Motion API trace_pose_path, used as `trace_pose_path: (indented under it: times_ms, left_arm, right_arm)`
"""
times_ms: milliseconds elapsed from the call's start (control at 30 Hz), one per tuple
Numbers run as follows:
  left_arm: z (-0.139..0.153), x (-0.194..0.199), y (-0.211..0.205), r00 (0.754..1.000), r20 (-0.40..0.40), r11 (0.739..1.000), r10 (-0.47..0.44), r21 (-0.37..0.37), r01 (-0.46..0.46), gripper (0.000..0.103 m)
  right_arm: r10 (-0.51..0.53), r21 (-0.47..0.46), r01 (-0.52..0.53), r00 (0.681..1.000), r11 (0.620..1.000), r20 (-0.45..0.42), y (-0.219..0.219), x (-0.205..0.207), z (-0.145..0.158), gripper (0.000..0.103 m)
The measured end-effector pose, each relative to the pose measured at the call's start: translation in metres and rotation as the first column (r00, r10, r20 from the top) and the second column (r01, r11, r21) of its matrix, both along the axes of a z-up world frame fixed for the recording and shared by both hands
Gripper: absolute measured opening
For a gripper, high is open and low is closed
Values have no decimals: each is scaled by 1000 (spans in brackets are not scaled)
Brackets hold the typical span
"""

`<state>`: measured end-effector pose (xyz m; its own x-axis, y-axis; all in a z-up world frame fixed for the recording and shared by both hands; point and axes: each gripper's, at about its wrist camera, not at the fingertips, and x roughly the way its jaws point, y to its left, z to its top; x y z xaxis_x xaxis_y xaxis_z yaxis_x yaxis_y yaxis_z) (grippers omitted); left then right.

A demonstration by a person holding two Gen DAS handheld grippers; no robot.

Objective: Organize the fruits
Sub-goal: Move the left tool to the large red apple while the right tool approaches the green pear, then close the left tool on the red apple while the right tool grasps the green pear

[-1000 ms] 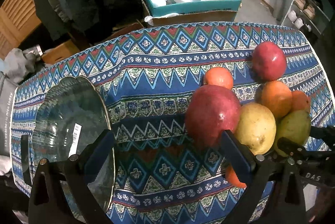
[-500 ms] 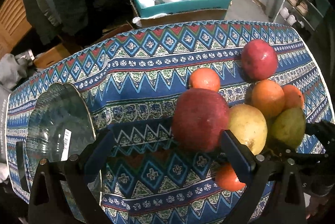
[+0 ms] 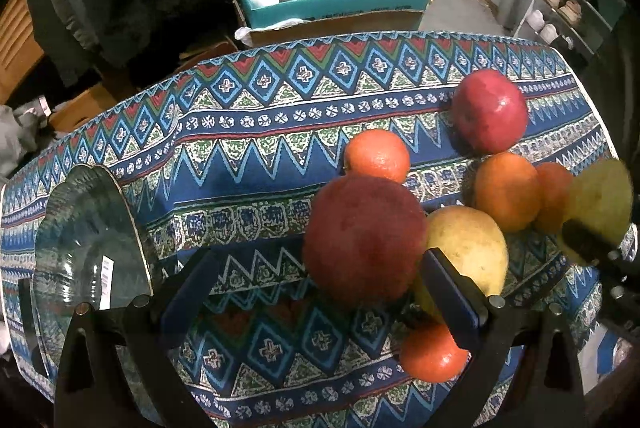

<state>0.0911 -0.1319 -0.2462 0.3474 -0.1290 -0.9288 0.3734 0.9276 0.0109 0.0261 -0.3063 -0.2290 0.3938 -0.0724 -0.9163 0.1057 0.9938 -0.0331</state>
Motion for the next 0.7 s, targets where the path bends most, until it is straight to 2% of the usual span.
trace_pose_path:
  times_ms: [133,333,400,467,700]
  left_arm:
    - [-5,6,4,1000,-28,999,14,-37,-15,100]
    - [-10,9,8,999,-52,995,2,-102,-7,87]
    - [-13,9,6,998,-68,993,-11,-119,3,72]
    - [-18,8,4,996,-90,991,-24,-132,12,62]
    - [-14,-1,0,998,-59,996,-19,-89,13,61]
  right_arm:
    - [-4,-9,5,1000,1000,29,-11,-7,13,70]
    - [-4,-22,6,998,1000,57,-18,-5,22,70]
    - [-8,-15,9,998,1000,62,-20,-4,23,70]
    - [-5,-11,6,998,1000,64,-21,-4,24,70]
    - [11,-30,-9,997,1000,73,-17,-4,23,70]
